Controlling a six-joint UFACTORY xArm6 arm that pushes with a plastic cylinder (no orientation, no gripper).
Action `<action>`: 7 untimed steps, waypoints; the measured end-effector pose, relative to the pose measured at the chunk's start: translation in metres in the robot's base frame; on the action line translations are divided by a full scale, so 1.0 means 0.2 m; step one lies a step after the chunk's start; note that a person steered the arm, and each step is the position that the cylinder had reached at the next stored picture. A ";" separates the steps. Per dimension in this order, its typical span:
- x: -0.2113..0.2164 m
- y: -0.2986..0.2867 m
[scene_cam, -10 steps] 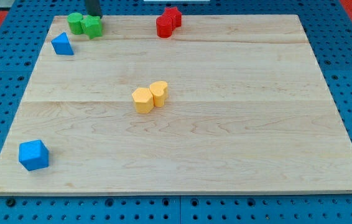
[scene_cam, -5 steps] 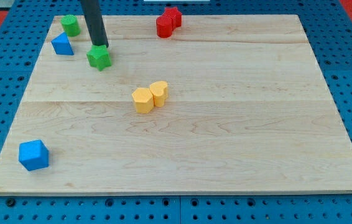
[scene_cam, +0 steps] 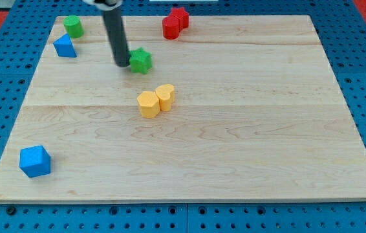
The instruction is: Push the green star towards the top center
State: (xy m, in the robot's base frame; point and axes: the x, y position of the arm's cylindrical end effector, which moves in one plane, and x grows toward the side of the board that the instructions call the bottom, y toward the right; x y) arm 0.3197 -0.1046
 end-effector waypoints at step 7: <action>0.04 1.13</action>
State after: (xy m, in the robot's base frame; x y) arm 0.3272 0.1204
